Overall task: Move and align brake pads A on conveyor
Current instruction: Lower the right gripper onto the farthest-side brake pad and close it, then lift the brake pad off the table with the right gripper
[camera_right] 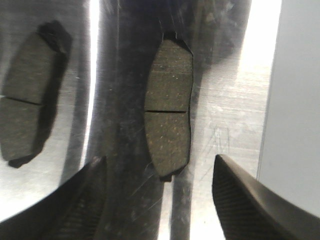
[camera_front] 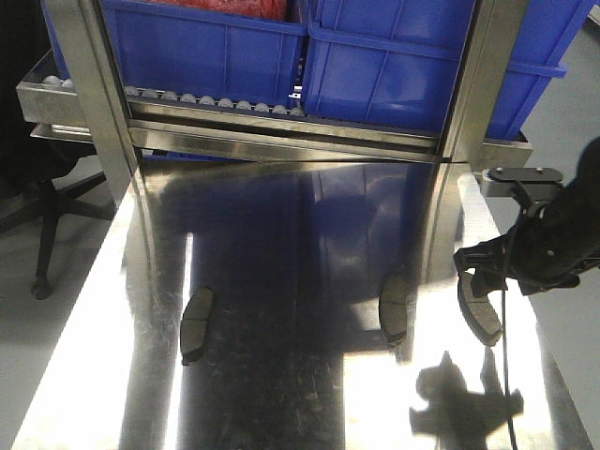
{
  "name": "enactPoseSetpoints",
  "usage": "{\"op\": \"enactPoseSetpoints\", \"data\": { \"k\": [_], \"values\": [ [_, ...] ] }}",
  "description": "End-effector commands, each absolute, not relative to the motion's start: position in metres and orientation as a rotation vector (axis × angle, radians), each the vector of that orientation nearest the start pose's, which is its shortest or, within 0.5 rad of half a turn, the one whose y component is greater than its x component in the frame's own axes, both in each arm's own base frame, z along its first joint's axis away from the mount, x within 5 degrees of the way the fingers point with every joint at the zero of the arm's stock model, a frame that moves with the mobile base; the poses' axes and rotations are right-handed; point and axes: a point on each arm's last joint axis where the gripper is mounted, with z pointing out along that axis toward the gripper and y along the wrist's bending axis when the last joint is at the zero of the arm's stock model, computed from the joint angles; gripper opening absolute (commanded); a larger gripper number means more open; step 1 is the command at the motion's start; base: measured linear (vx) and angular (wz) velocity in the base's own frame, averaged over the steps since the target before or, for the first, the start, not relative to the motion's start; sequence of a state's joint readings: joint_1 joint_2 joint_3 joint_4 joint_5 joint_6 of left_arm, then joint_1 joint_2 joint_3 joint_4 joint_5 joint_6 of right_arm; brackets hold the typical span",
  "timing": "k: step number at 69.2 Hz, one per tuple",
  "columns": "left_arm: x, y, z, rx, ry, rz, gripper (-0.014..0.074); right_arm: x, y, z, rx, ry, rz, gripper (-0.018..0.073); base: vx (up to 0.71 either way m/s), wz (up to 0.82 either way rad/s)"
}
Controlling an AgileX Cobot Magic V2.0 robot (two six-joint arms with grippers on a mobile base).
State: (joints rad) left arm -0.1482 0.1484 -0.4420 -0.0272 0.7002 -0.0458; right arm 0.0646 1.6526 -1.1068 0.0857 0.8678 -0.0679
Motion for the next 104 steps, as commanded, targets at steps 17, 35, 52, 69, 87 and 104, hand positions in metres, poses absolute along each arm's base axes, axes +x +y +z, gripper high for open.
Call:
{"op": "enactPoseSetpoints", "data": {
  "k": [17, 35, 52, 69, 87, 104],
  "values": [
    [0.038, -0.008, 0.304, 0.086, 1.784, -0.183, -0.0006, 0.357, 0.028, 0.220, -0.144, 2.914, 0.081, 0.0449, 0.00, 0.00],
    [0.038, -0.008, 0.304, 0.086, 1.784, -0.183, -0.0006, 0.368, 0.027, 0.198, -0.158, 2.983, 0.065, 0.0449, 0.00, 0.00],
    [0.038, -0.008, 0.304, 0.086, 1.784, -0.183, -0.0006, 0.372, 0.028, 0.186, -0.162, 2.996, 0.064, 0.0449, 0.00, 0.00],
    [0.038, -0.008, 0.304, 0.086, 1.784, -0.183, -0.0006, 0.375, 0.027, 0.173, -0.173, 3.016, 0.045, 0.0400, 0.00, 0.00],
    [0.038, -0.008, 0.304, 0.086, 1.784, -0.183, -0.0006, 0.378, 0.027, 0.176, -0.166, 2.980, 0.044, 0.0057, 0.00, 0.00],
    [0.038, -0.008, 0.304, 0.086, 1.784, -0.183, -0.0006, 0.370, 0.021, 0.202, -0.114, 2.908, 0.071, -0.0011, 0.00, 0.00]
  ]
}}
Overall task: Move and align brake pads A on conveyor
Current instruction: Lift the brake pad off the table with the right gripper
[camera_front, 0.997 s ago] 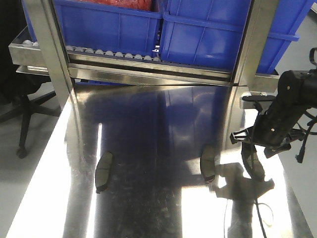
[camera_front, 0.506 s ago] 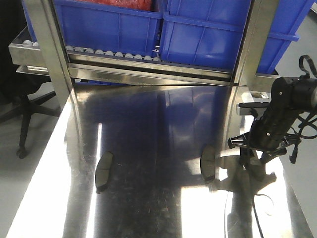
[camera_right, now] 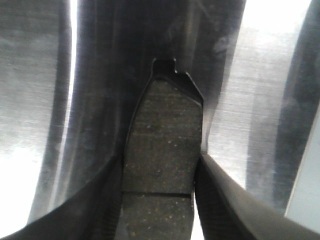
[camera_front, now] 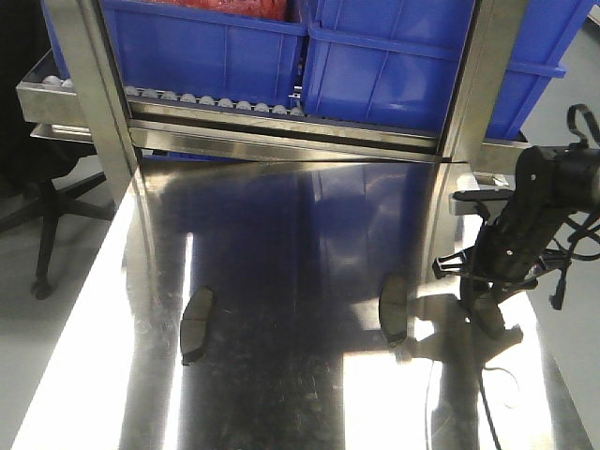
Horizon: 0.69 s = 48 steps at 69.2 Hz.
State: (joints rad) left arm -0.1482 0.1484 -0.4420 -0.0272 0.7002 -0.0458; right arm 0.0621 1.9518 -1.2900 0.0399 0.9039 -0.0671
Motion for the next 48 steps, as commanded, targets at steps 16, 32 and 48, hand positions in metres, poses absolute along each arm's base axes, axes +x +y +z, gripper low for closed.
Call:
{"op": "enactPoseSetpoints", "data": {
  "k": [16, 32, 48],
  "values": [
    [0.038, -0.008, 0.304, 0.086, 1.784, -0.183, -0.0006, 0.332, -0.009, 0.235, 0.021, 2.744, 0.142, -0.0008, 0.00, 0.00],
    [0.038, -0.008, 0.304, 0.086, 1.784, -0.183, -0.0006, 0.284, -0.008, 0.278, -0.054, 2.585, 0.092, -0.0005, 0.00, 0.00],
    [0.038, -0.008, 0.304, 0.086, 1.784, -0.183, -0.0006, 0.222, -0.005, 0.315, -0.057, 2.330, 0.046, -0.0005, 0.00, 0.00]
  ]
}}
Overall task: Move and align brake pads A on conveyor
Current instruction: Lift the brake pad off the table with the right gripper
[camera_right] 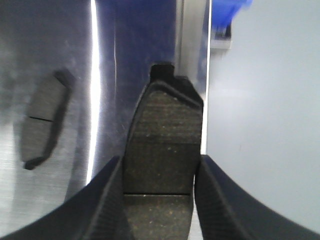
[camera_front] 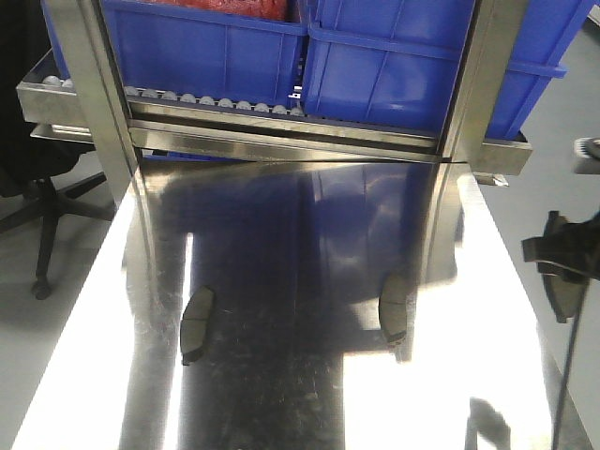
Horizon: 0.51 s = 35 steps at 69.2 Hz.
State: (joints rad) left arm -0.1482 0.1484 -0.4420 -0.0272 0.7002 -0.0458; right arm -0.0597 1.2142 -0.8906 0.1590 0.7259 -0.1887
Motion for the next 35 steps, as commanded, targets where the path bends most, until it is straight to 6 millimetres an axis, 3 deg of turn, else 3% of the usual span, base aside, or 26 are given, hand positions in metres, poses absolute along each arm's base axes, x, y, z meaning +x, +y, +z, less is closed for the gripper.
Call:
{"op": "enactPoseSetpoints", "data": {
  "k": [1, 22, 35],
  "values": [
    [0.038, -0.008, 0.304, 0.086, 1.784, -0.183, -0.0006, 0.216, -0.005, 0.319, -0.058, 2.304, 0.041, -0.0005, 0.00, 0.00],
    [0.038, -0.008, 0.304, 0.086, 1.784, -0.183, -0.0006, 0.132, 0.002, 0.334, -0.080, 2.009, 0.029, -0.0005, 0.00, 0.00],
    [0.038, -0.008, 0.304, 0.086, 1.784, -0.183, -0.0006, 0.087, 0.007, 0.326, -0.062, 1.864, 0.063, -0.0005, 0.00, 0.00]
  ]
}}
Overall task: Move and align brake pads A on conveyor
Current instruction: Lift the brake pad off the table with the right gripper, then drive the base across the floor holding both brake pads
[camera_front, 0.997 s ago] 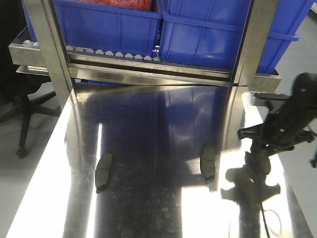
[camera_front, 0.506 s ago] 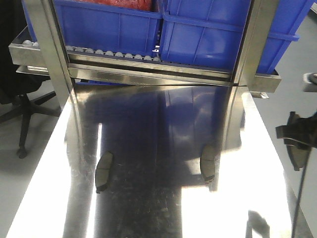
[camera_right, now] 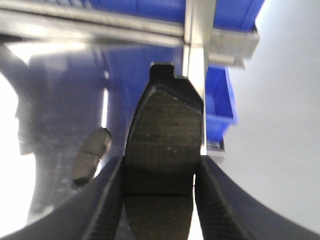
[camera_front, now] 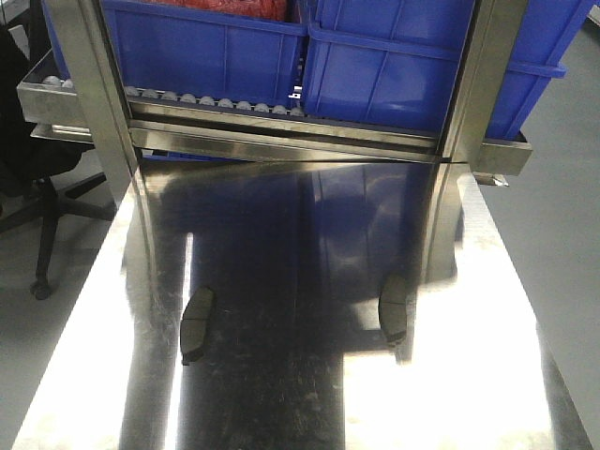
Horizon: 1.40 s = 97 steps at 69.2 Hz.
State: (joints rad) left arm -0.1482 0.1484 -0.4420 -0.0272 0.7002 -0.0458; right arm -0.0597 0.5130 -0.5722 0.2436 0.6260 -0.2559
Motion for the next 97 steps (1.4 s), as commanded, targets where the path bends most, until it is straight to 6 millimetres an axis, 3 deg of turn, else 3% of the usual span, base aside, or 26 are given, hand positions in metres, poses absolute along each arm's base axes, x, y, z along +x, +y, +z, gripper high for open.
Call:
{"op": "enactPoseSetpoints", "data": {
  "k": [1, 11, 21, 97],
  "values": [
    [0.038, -0.008, 0.304, 0.086, 1.784, -0.183, -0.0006, 0.085, 0.007, 0.325, -0.061, 1.857, 0.065, -0.0005, 0.00, 0.00],
    [0.038, -0.008, 0.304, 0.086, 1.784, -0.183, -0.0006, 0.067, 0.008, 0.311, -0.061, 1.807, 0.063, -0.0005, 0.00, 0.00],
    [0.038, -0.008, 0.304, 0.086, 1.784, -0.183, -0.0006, 0.063, 0.008, 0.300, -0.049, 1.781, 0.071, -0.0005, 0.00, 0.00],
    [0.038, -0.008, 0.304, 0.086, 1.784, -0.183, -0.0006, 0.063, 0.008, 0.299, -0.051, 1.782, 0.066, -0.0005, -0.02, 0.06]
  ]
}}
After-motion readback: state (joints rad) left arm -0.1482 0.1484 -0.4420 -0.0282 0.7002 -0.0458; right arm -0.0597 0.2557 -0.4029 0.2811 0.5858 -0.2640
